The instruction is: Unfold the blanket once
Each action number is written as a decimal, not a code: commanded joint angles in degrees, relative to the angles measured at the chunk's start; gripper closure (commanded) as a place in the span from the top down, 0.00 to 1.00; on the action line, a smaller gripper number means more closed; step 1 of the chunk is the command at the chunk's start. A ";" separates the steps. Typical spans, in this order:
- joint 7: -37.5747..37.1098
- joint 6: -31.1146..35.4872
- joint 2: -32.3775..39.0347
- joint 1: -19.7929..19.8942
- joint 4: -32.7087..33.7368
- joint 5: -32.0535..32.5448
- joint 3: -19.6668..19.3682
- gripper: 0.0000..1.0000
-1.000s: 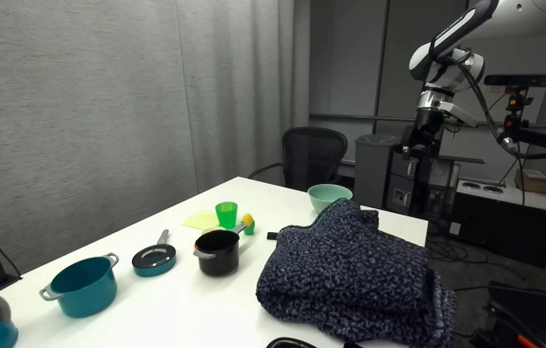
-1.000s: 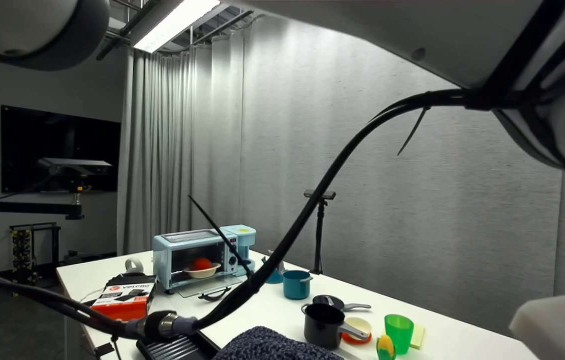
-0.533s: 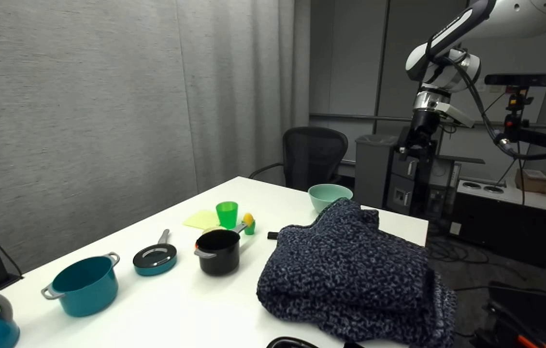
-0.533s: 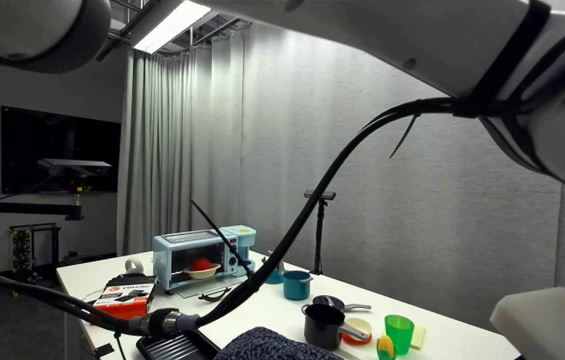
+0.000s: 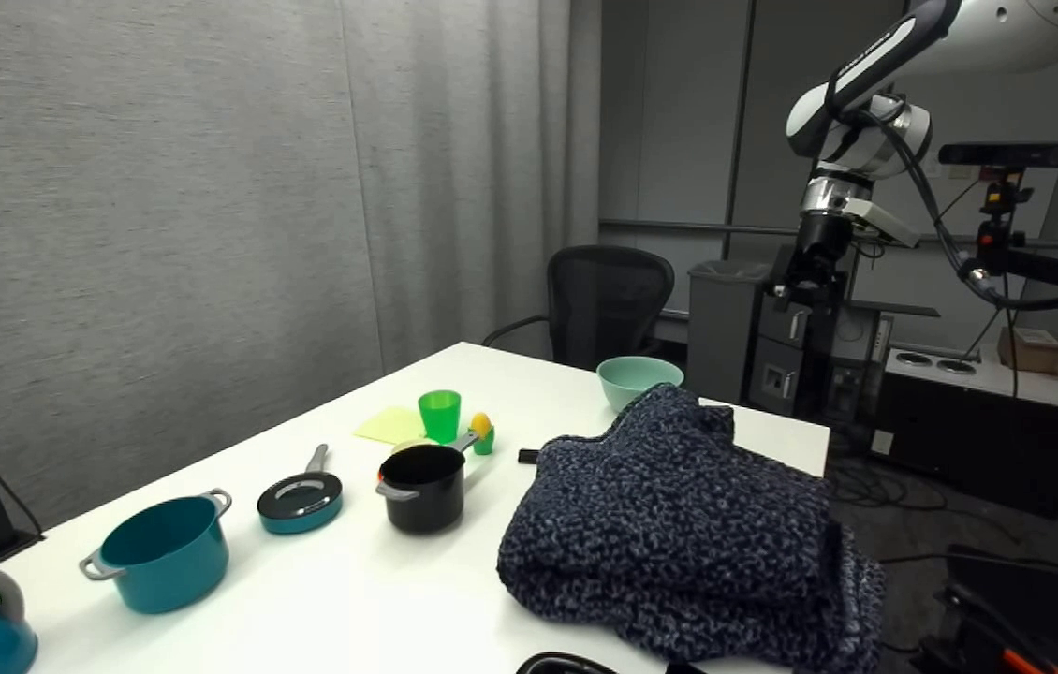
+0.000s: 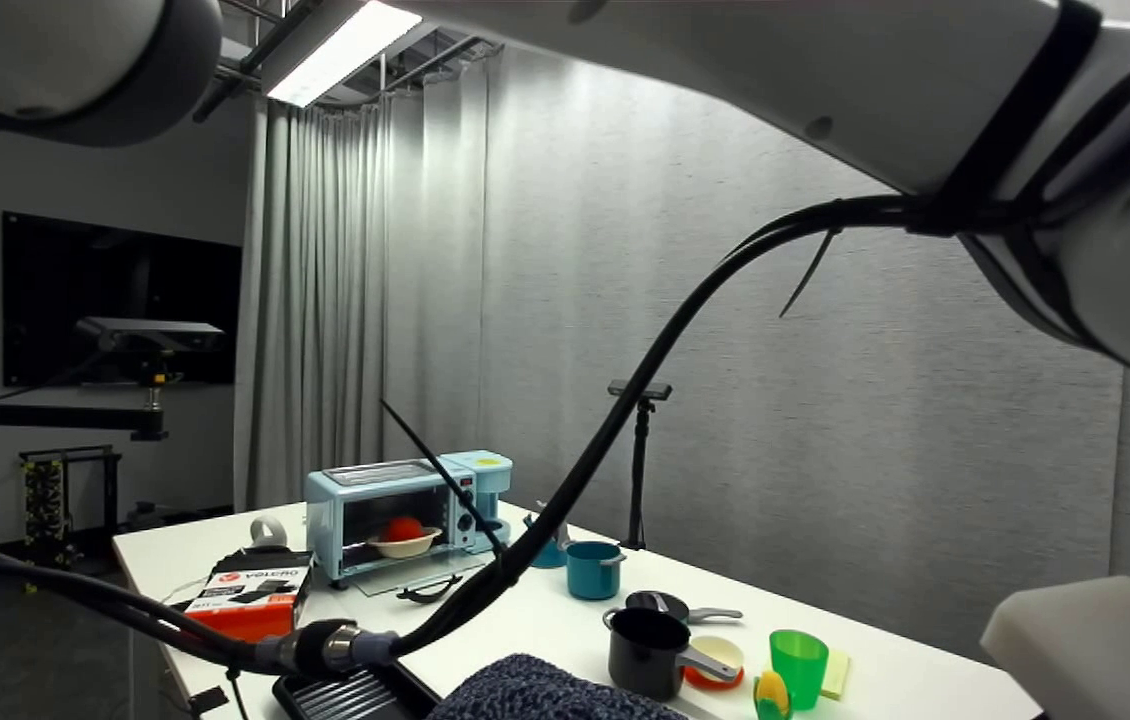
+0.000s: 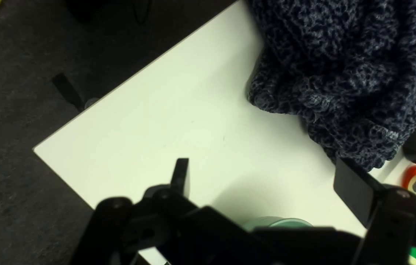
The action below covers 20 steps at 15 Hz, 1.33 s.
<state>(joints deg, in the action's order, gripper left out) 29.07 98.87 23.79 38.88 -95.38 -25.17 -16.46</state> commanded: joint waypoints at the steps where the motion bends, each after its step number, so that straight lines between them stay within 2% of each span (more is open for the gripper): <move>1: -0.25 -0.12 0.09 0.76 0.33 0.29 0.87 1.00; 13: -0.25 -0.12 0.08 0.76 0.33 0.29 0.87 1.00; 20: -0.37 4.25 -0.35 -3.88 -7.34 -1.50 5.61 1.00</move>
<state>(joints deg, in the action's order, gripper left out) 28.91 100.49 24.10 37.17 -99.48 -25.32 -12.25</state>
